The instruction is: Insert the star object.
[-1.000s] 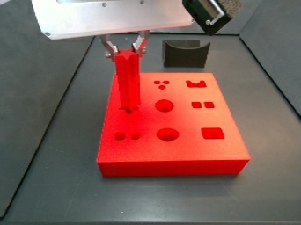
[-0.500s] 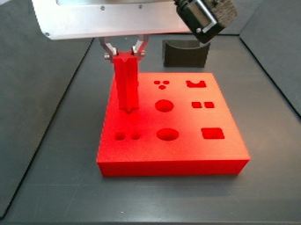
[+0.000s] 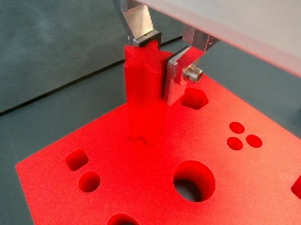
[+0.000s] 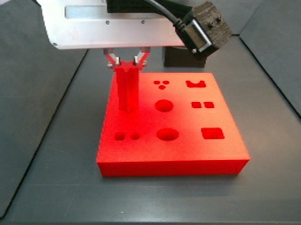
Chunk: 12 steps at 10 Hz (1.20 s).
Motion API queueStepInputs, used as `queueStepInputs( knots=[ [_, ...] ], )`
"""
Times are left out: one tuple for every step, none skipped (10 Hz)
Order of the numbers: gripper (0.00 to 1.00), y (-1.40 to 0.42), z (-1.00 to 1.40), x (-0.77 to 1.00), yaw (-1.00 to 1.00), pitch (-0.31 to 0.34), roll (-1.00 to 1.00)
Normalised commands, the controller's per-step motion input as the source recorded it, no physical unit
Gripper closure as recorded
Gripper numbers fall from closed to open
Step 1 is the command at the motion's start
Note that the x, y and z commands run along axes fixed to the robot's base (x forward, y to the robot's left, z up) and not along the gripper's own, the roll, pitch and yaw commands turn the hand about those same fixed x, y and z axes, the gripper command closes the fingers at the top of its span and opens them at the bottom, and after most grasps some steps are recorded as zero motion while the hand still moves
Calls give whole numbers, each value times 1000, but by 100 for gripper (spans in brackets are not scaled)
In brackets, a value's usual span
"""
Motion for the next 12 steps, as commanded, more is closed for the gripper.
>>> queueStepInputs(
  knots=[
    [100,26,0,0,0,0,0],
    [100,0,-269,380,-66,27,53],
    [100,0,-280,451,-89,26,39],
    [100,0,-220,323,-114,24,40],
    [100,0,-197,306,-140,19,26],
    [100,0,-174,363,-146,24,14],
    [100,0,-183,337,-146,24,30],
    [100,0,-294,197,-151,4,103],
    [100,-51,-646,0,-60,0,246],
    [100,-143,-680,0,-14,0,356],
    [100,-183,-711,-23,0,0,339],
    [100,-209,-823,-31,0,-41,271]
  ],
)
